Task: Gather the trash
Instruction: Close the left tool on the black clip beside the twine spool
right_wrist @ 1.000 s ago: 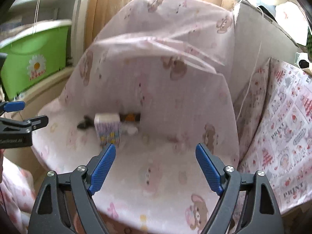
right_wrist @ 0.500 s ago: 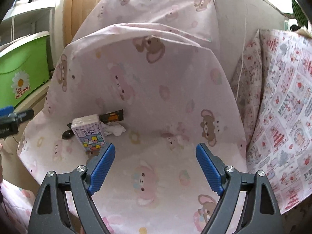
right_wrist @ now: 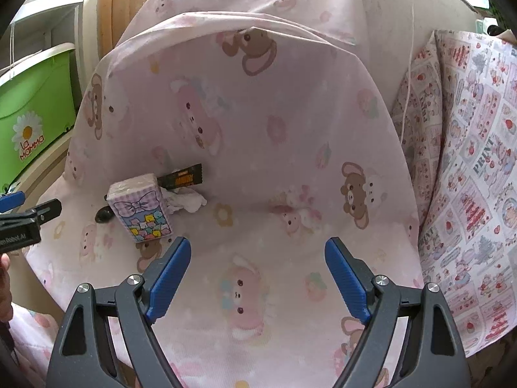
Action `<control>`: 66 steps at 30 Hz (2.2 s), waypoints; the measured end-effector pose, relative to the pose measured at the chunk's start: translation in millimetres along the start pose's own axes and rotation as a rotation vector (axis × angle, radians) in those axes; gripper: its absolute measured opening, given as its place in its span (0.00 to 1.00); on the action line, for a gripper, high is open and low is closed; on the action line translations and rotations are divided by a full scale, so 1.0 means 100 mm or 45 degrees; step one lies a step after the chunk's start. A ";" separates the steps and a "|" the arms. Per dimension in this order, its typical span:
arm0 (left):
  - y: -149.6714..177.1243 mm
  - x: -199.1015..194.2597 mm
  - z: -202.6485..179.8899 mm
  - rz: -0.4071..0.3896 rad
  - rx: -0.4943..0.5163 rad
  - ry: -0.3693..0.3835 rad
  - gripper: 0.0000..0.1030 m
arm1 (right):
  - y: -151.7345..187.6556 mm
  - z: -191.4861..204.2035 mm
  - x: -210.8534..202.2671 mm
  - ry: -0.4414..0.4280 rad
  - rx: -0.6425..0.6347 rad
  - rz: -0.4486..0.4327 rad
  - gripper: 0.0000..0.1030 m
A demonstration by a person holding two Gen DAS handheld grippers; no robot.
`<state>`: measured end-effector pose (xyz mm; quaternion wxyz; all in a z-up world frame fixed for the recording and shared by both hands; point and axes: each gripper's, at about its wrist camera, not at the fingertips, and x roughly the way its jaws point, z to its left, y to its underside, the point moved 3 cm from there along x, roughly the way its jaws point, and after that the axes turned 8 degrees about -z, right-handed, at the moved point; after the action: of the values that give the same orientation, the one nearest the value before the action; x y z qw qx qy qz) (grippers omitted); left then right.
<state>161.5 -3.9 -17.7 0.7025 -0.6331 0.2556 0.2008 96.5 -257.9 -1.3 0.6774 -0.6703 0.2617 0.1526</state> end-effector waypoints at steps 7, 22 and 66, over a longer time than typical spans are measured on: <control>0.07 0.18 -0.17 0.060 0.051 0.057 0.99 | -0.02 -0.05 -0.01 -0.005 0.009 0.004 0.84; 0.08 0.69 -0.54 0.126 0.033 0.172 0.61 | 0.04 -0.16 0.12 0.020 0.039 0.059 0.84; 0.20 0.41 -0.62 0.271 0.176 0.372 0.38 | 0.09 -0.02 0.16 0.019 -0.012 0.078 0.84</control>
<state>175.0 -65.0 -62.9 0.6745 -0.5752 0.4336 0.1620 104.4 -261.4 -17.2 0.6671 -0.6665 0.2864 0.1694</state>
